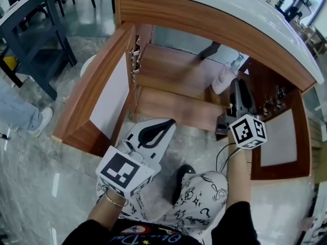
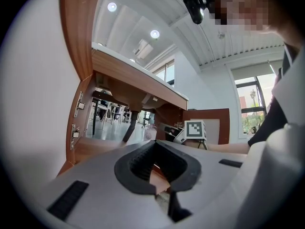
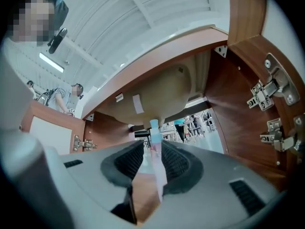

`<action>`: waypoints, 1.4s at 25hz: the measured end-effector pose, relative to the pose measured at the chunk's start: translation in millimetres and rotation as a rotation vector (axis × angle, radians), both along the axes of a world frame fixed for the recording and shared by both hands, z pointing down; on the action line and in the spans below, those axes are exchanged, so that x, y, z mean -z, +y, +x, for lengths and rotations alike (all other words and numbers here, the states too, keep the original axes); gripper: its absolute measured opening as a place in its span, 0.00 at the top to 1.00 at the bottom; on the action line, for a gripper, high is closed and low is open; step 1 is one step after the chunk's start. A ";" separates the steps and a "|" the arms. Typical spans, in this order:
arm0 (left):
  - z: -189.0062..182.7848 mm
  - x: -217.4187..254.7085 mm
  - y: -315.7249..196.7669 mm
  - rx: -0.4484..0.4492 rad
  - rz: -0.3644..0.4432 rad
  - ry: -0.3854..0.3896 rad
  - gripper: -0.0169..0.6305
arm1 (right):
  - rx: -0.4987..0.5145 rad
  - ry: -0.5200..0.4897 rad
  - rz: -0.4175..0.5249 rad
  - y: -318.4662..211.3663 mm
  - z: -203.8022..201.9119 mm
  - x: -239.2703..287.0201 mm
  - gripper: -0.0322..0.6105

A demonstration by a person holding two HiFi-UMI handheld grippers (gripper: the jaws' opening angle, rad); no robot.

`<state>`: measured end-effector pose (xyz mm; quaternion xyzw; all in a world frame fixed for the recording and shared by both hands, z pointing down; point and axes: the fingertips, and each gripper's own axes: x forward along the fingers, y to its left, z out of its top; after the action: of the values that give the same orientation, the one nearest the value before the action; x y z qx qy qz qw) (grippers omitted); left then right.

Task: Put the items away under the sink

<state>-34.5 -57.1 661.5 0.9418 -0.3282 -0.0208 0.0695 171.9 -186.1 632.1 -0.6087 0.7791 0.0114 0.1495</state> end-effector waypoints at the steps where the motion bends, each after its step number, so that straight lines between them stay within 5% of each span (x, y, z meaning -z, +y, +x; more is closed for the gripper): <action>1: -0.6 -0.3 0.6 -0.003 0.002 -0.001 0.96 | 0.011 -0.013 0.007 1.7 -1.6 1.2 0.78; 11: -8.5 -6.0 3.9 0.005 0.008 0.003 0.96 | 0.100 -0.010 0.027 17.7 -26.2 8.4 0.94; 35: 6.3 -27.2 14.6 0.007 -0.031 -0.006 0.96 | 0.385 0.027 -0.086 61.0 -94.4 -17.4 0.94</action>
<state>-28.2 -42.6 688.7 0.9396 -0.3319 -0.0132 0.0830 77.5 -125.0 649.5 -0.4542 0.8828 -0.0426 0.1122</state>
